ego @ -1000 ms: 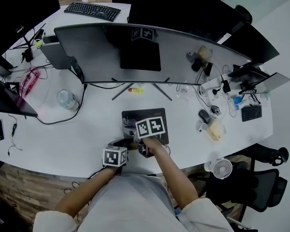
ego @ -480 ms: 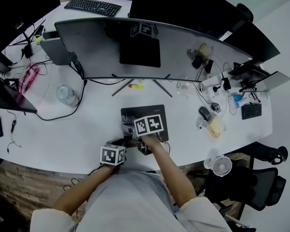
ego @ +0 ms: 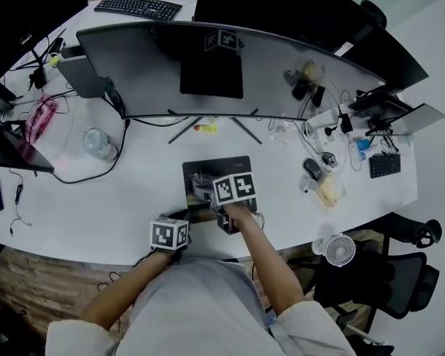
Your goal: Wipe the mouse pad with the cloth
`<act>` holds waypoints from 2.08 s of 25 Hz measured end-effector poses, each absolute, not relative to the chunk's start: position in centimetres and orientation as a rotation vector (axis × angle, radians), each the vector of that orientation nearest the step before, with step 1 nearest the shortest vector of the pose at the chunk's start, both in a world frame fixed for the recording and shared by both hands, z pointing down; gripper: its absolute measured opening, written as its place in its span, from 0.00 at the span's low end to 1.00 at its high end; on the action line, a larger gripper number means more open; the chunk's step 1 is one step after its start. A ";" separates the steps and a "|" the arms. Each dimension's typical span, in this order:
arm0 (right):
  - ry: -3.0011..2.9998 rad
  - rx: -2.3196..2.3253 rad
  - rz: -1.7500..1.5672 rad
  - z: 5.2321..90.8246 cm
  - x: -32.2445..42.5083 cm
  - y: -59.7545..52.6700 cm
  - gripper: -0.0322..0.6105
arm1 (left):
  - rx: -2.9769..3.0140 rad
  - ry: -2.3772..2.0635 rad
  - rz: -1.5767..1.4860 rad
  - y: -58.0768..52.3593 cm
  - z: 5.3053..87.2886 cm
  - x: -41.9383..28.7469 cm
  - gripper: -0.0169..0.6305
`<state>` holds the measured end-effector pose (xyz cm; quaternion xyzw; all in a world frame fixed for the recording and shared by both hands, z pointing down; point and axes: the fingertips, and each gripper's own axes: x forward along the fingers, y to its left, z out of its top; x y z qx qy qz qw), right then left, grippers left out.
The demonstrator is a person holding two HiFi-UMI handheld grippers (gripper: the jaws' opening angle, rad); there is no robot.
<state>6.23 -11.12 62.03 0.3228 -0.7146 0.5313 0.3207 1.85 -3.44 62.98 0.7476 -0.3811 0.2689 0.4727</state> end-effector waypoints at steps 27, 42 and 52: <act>-1.804 0.949 1.423 62.3 15.1 -11.3 0.37 | 1.812 -0.932 0.641 -3.4 63.0 2.0 0.03; -1.763 1.028 1.456 62.4 19.9 -11.6 0.37 | 1.826 -0.921 0.652 -3.7 63.1 2.2 0.03; -1.742 1.084 1.488 62.5 22.6 -11.8 0.37 | 1.853 -0.923 0.684 -4.4 63.1 2.6 0.03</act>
